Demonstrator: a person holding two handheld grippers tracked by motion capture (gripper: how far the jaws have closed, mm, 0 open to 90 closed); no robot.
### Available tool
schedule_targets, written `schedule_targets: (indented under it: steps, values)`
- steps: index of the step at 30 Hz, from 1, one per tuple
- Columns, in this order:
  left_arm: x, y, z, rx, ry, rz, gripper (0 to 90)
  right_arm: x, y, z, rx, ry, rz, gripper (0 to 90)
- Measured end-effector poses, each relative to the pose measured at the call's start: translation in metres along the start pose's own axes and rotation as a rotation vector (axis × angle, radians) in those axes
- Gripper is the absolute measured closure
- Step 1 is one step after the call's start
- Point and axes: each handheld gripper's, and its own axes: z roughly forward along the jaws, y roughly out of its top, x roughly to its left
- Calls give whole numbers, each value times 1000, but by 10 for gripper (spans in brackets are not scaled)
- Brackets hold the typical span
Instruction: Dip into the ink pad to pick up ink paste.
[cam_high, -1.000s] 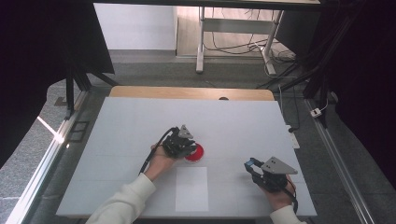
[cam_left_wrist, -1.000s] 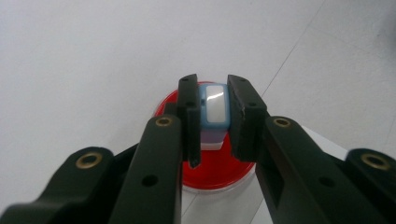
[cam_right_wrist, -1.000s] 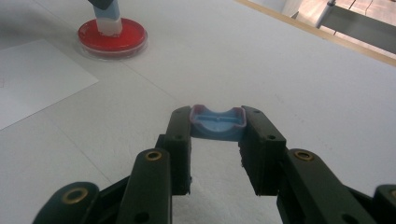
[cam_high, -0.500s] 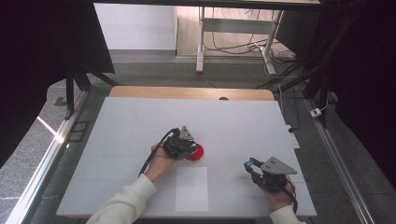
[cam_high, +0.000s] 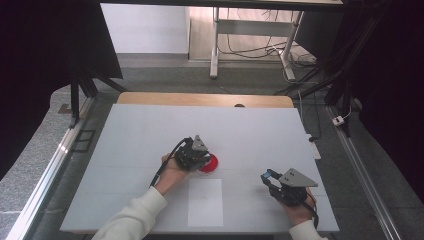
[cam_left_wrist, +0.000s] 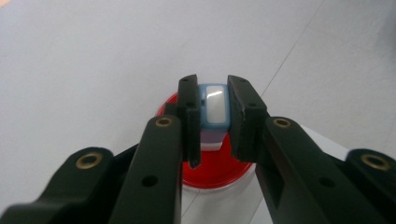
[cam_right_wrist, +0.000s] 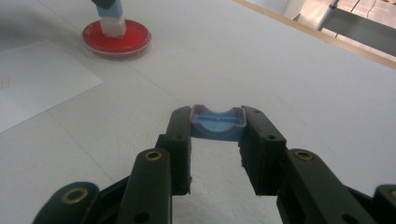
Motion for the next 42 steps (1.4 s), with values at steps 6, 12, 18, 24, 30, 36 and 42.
schedule_targets:
  steps: [6,12,18,24,30,36,42]
  values:
    - [1,2,-12,-52,12,-1,761,1,0,-1,0,2,-3,650]
    - [4,6,-23,-97,-16,-28,760,-1,0,0,2,-1,1,650]
    - [8,5,-24,-108,-27,-42,759,-1,0,0,3,-3,0,650]
    - [8,4,-17,-91,-34,-41,759,-1,0,0,5,0,-1,650]
    - [10,2,-10,-63,-34,-42,759,-1,-1,0,4,0,1,649]
    - [10,1,-5,-34,-27,-36,759,-1,0,0,1,-2,1,650]
    - [9,0,-2,-19,-16,-30,759,-1,0,0,6,-1,-3,649]
